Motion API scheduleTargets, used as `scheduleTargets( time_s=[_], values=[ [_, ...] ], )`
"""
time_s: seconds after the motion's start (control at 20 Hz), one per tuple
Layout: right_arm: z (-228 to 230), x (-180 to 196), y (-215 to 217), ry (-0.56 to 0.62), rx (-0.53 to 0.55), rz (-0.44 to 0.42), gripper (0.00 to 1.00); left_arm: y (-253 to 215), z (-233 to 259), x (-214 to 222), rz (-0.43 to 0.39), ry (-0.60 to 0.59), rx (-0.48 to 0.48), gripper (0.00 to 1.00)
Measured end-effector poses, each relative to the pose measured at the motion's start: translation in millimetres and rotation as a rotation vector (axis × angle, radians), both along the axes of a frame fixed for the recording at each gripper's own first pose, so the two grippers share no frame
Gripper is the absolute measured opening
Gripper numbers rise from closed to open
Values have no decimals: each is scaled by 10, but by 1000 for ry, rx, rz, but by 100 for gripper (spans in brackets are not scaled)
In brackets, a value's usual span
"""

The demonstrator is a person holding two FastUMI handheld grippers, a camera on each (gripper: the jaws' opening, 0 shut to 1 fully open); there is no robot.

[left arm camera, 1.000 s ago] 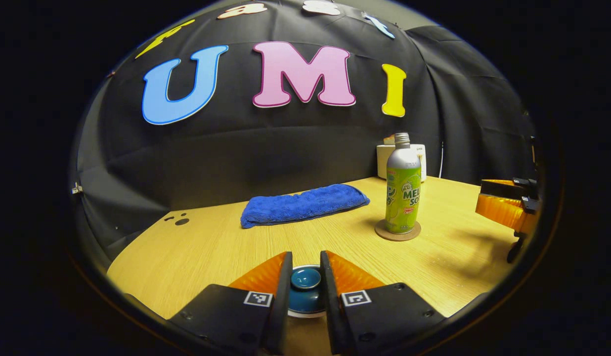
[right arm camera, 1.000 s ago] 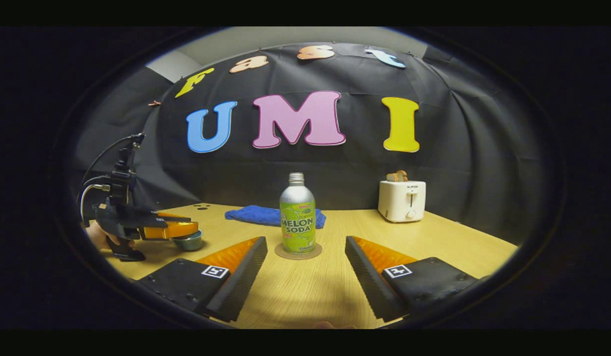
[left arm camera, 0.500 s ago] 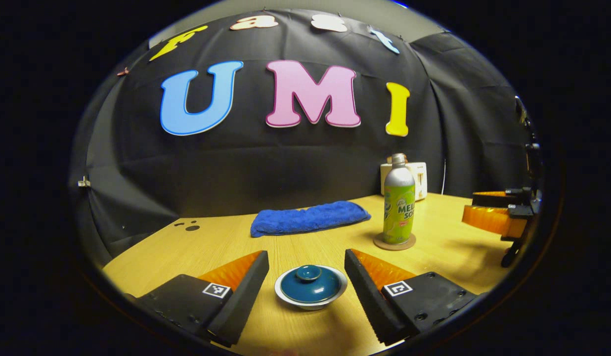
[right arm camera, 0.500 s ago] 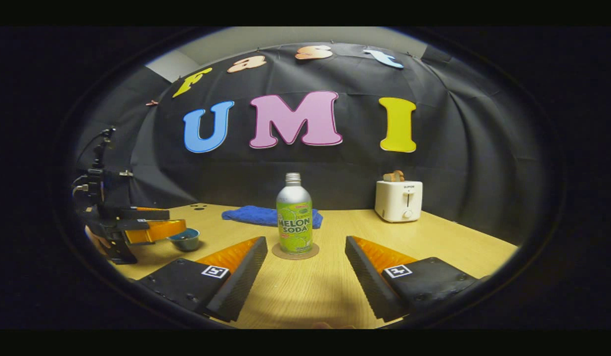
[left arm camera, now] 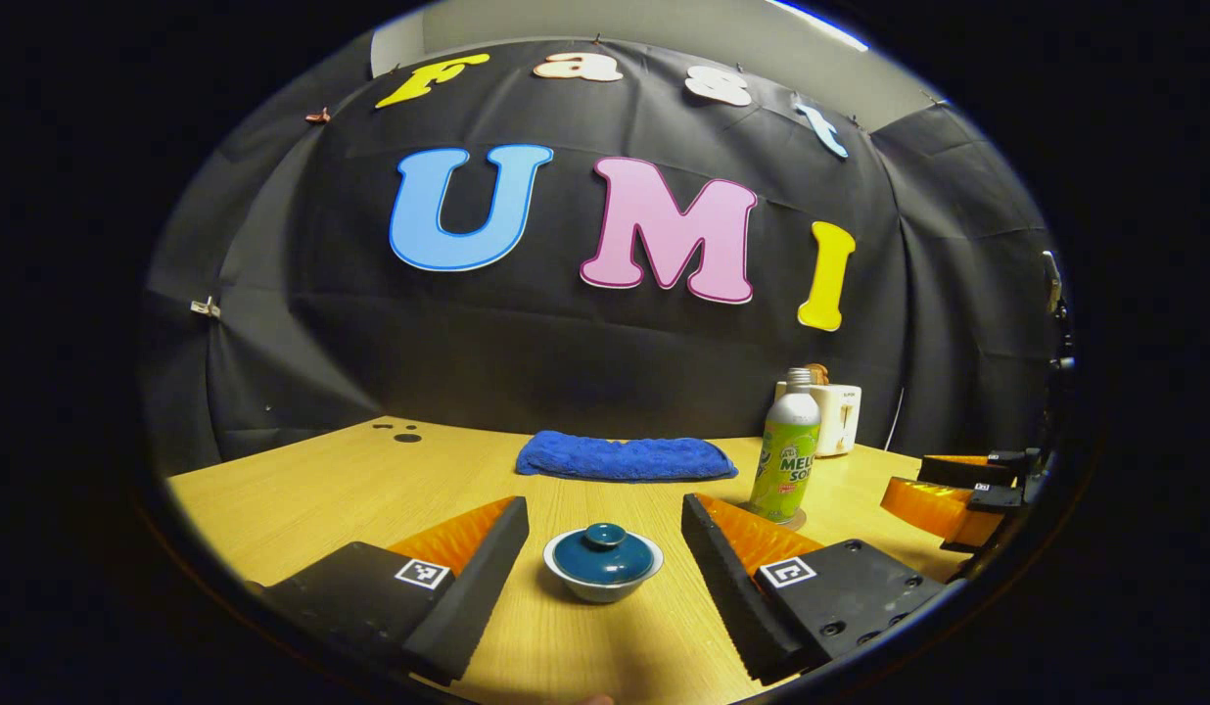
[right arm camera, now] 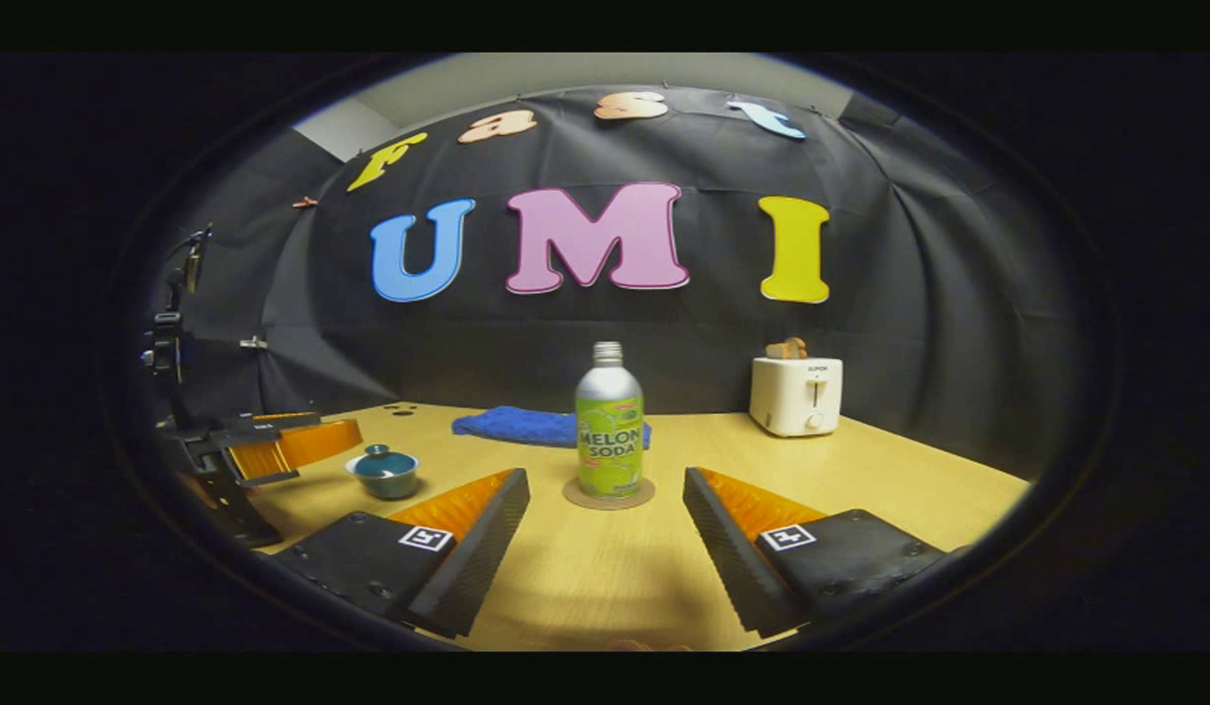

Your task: Open the teacup lid with one hand, grasp the water bottle and pour water into the teacup with the other hand; after pouring, place the water bottle on the coaster and then close the teacup lid.

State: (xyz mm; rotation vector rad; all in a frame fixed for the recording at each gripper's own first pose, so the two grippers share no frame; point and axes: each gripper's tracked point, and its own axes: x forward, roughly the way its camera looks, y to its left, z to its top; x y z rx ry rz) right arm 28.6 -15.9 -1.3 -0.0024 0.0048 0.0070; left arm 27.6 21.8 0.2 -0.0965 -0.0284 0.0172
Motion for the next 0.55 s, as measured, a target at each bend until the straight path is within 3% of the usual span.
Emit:
scheduleTargets(
  time_s=[0.2,0.3,0.55],
  values=[
    [-1,6,81,-1,1,16,98,-28,-51,-15,2,23,50,99],
    [7,8,85,-2,0,14,98,38,-60,-30,43,26,104,99],
    [5,8,78,-3,1,8,98,41,-56,-38,56,27,97,99]
  ],
)
